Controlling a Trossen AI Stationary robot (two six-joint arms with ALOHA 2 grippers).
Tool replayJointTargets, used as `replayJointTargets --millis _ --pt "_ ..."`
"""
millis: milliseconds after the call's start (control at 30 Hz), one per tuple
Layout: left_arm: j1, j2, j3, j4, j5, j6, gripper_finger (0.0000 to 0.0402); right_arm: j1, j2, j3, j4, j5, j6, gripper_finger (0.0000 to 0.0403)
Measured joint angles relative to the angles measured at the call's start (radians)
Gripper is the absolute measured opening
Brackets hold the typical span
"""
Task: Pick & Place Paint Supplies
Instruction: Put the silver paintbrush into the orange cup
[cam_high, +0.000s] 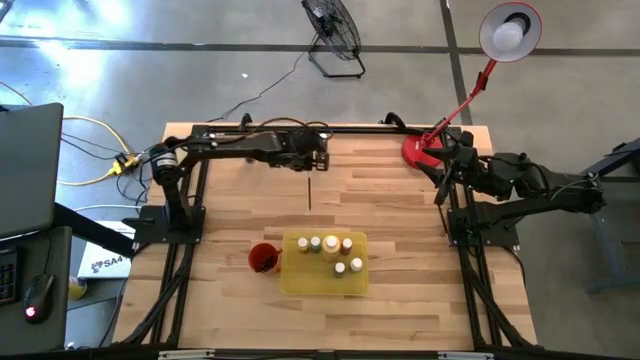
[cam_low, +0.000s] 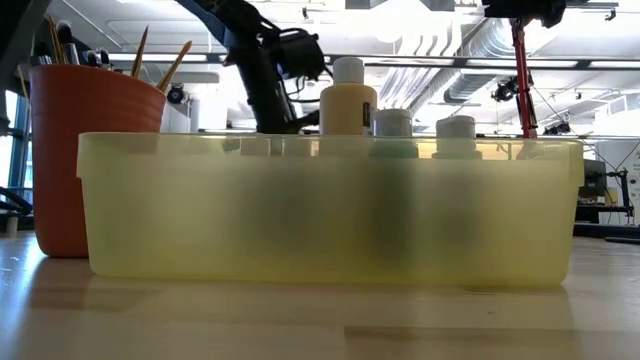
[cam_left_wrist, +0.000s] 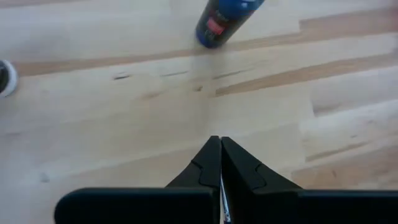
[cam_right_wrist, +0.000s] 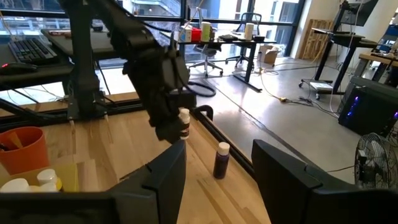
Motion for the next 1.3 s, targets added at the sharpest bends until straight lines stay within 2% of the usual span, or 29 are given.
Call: replayJointTargets --millis 233,600,700,1000,1167,1300 --pt "0.031 -0.083 -0.001 0.093 0.072 0.167 0.0 0.0 0.0 0.0 0.0 0.0 0.0 0.0174" --pt "-0.011 -0.342 0.0 0.143 0.088 0.58 0.0 0.0 0.0 0.0 0.007 0.007 0.001 0.0174" --pt "-0.042 -0.416 0.0 0.128 0.103 0.658 0.0 0.0 0.001 0.0 0.016 0.064 0.006 0.0174" --pt "-0.213 -0.612 -0.001 0.005 0.129 0.794 0.0 0.0 0.001 0.0 0.03 0.238 0.14 0.0174" --pt "-0.331 -0.705 -0.004 -0.073 0.117 0.81 0.0 0.0 0.009 0.0 0.042 0.278 0.215 0.0174" --pt "-0.435 -0.764 -0.071 -0.071 0.083 0.785 0.0 0.0 0.021 0.0 0.055 0.287 0.26 0.0174"
